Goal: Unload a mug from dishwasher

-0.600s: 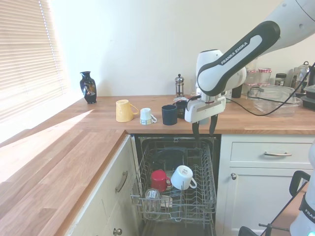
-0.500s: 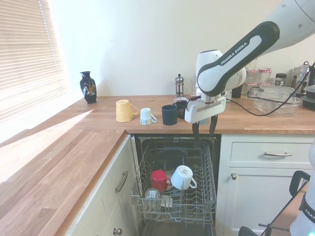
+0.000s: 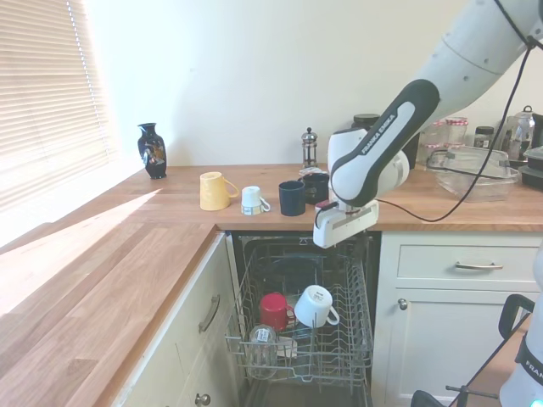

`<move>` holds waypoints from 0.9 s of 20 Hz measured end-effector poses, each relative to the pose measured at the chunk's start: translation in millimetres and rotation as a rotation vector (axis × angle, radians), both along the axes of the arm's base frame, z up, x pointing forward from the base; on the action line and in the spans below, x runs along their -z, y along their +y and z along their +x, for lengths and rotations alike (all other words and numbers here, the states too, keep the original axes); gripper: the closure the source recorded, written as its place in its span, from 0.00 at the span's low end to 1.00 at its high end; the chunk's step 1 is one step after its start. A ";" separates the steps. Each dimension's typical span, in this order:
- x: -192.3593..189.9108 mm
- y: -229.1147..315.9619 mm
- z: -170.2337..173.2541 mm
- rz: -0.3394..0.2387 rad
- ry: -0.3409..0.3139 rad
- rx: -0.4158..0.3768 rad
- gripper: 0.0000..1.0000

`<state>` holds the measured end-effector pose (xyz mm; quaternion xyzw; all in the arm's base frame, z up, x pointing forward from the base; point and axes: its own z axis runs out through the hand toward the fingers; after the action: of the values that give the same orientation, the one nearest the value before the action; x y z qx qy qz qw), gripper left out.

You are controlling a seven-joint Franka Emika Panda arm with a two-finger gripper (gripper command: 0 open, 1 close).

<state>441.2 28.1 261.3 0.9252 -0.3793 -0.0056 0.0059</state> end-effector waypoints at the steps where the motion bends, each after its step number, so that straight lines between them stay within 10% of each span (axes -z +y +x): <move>1: 10.6 -0.5 0.7 -0.001 0.002 -0.006 0.00; 18: 145.8 -13.7 25.5 -0.017 -0.055 -0.193 0.00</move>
<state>466.8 14.4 115.6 0.9572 -0.2886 0.0236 0.0040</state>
